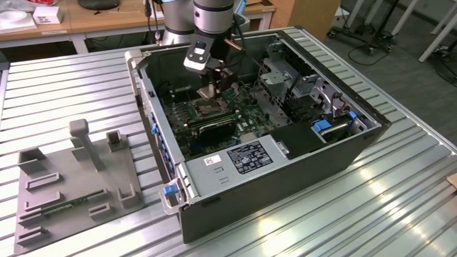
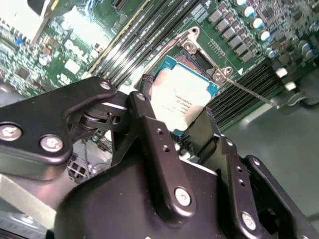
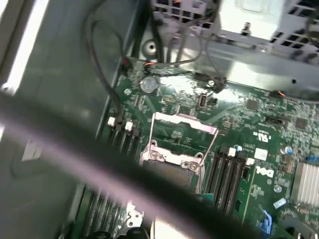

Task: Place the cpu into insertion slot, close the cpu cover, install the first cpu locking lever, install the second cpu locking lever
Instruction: 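Place the cpu into insertion slot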

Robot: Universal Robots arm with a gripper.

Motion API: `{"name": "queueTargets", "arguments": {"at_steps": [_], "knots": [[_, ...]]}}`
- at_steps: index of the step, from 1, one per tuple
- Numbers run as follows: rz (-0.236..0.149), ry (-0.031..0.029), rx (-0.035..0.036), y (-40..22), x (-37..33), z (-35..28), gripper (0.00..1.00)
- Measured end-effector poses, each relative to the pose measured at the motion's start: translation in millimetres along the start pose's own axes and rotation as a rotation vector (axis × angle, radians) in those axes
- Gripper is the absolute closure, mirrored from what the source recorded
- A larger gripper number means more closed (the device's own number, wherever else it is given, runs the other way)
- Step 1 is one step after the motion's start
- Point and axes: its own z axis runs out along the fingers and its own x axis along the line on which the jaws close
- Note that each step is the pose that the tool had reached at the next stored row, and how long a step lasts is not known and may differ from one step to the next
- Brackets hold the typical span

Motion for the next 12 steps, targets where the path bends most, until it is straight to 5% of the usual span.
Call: {"name": "queueTargets", "arguments": {"at_steps": [6, 12], "knots": [[0.057, -0.0034, 0.0002, 0.0, 0.0, 0.1, 0.46], [0.057, -0.0034, 0.0002, 0.0, 0.0, 0.1, 0.46]]}}
